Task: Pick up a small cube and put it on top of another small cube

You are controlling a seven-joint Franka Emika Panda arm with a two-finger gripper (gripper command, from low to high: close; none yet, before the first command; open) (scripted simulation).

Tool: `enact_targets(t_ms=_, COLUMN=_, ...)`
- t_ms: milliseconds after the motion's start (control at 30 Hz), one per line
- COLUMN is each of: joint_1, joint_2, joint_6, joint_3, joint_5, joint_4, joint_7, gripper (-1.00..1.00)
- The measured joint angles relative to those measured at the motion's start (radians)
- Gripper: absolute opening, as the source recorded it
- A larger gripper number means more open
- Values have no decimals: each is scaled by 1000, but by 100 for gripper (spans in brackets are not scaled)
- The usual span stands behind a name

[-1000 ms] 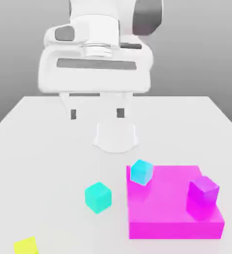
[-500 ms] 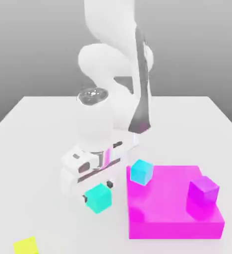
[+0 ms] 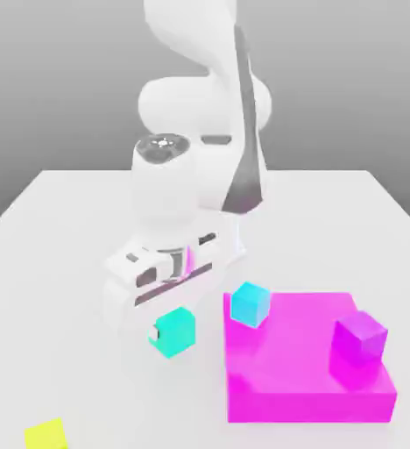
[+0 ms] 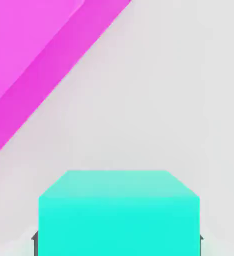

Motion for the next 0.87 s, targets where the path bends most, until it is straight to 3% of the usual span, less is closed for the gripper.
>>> enact_targets(t_ms=233, joint_1=-53, joint_2=103, joint_6=-137, joint_3=-32, joint_5=19, joint_4=237, joint_7=277, gripper=-100)
enact_targets(t_ms=567, joint_1=-84, joint_2=284, joint_6=-325, joint_3=-97, joint_5=130, joint_4=598, joint_7=636, gripper=-100)
enact_targets(t_ms=700, joint_1=-104, joint_2=402, joint_6=-271, joint_3=-85, joint_5=194, joint_4=658, joint_7=657, gripper=-100)
enact_targets(t_ms=733, joint_1=-112, joint_2=437, joint_6=-242, joint_3=-74, joint_5=209, joint_4=662, joint_7=648, gripper=100)
enact_targets(t_ms=867, joint_1=-112, joint_2=437, joint_6=-242, joint_3=-74, joint_5=209, joint_4=662, joint_7=648, gripper=100)
